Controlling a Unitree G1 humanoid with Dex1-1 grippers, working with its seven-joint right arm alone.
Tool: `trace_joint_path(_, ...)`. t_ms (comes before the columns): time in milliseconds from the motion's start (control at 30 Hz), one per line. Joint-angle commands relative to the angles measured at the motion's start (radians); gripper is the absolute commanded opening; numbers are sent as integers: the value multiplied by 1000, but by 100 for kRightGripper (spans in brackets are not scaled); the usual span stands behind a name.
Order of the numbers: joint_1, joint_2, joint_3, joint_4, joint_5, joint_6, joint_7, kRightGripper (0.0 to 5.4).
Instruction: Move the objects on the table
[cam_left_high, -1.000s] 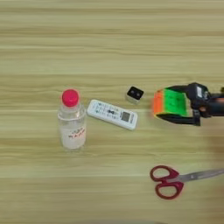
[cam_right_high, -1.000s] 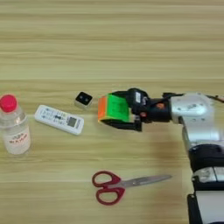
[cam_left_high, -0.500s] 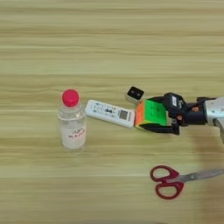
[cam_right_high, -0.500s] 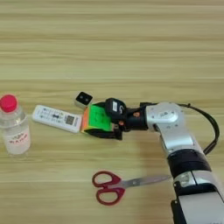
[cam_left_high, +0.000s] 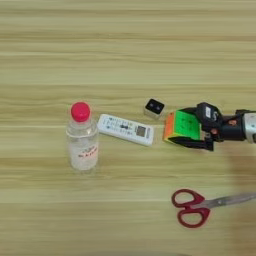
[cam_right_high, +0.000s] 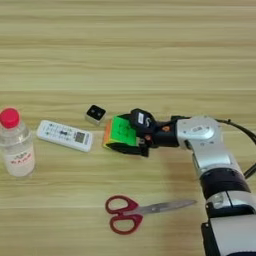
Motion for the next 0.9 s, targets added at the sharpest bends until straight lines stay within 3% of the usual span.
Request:
trace_joint_path(33, -46, -40, 13, -13, -19, -10, -20, 378)
trace_joint_path(267, -49, -34, 6, -16, -2, -13, -20, 458)
trace_joint_path(533, -56, -17, -38, -56, 77, 7, -5, 538)
trace_joint_path(900, -50, -4, -89, -121, 170, 30, 15, 538)
